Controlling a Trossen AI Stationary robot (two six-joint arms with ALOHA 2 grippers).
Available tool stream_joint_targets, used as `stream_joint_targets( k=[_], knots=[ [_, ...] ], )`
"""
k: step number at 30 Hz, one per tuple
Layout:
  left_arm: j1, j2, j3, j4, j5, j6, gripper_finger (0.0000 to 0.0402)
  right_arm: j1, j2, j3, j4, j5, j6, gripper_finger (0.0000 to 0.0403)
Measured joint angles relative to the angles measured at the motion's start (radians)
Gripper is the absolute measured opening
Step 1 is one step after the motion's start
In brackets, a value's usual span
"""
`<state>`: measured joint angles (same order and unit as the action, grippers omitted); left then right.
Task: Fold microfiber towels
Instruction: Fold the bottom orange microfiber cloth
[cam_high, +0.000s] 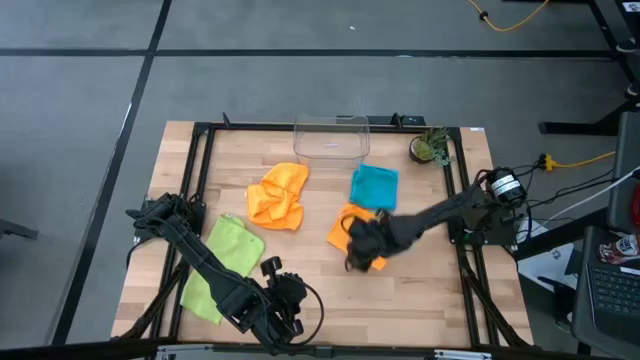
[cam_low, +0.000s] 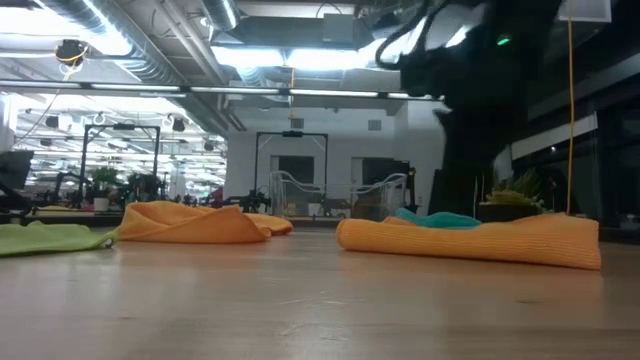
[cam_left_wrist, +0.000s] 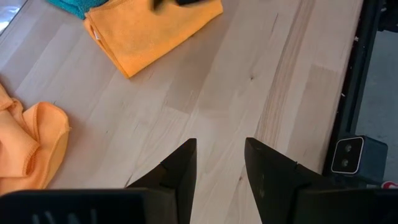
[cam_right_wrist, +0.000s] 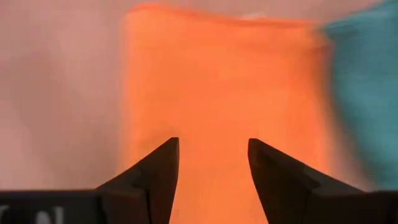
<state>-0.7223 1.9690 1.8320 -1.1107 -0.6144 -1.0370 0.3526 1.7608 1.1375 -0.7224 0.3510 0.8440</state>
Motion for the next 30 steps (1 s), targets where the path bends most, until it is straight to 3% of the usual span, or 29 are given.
stream_joint_targets(
  k=[9, 16, 21, 30],
  knots=[
    [0.0, 0.0, 0.0, 0.006, 0.0, 0.0, 0.0128, 0.072, 0.095, -0.094, 0.172, 0.164, 0.213, 0.0178],
    [0.0, 0.001, 0.0, 0.006, 0.0, 0.0, 0.0128, 0.085, 0.183, -0.099, 0.554, -0.071, 0.035, 0.0174],
    [0.0, 0.001, 0.0, 0.005, 0.001, 0.0, 0.0128, 0.151, 0.197, -0.067, 0.652, -0.209, -0.07, 0.0174],
    [0.003, 0.001, 0.0, 0.006, 0.001, 0.0, 0.0128, 0.239, 0.205, 0.02, 0.639, -0.181, -0.007, 0.0174]
  ],
)
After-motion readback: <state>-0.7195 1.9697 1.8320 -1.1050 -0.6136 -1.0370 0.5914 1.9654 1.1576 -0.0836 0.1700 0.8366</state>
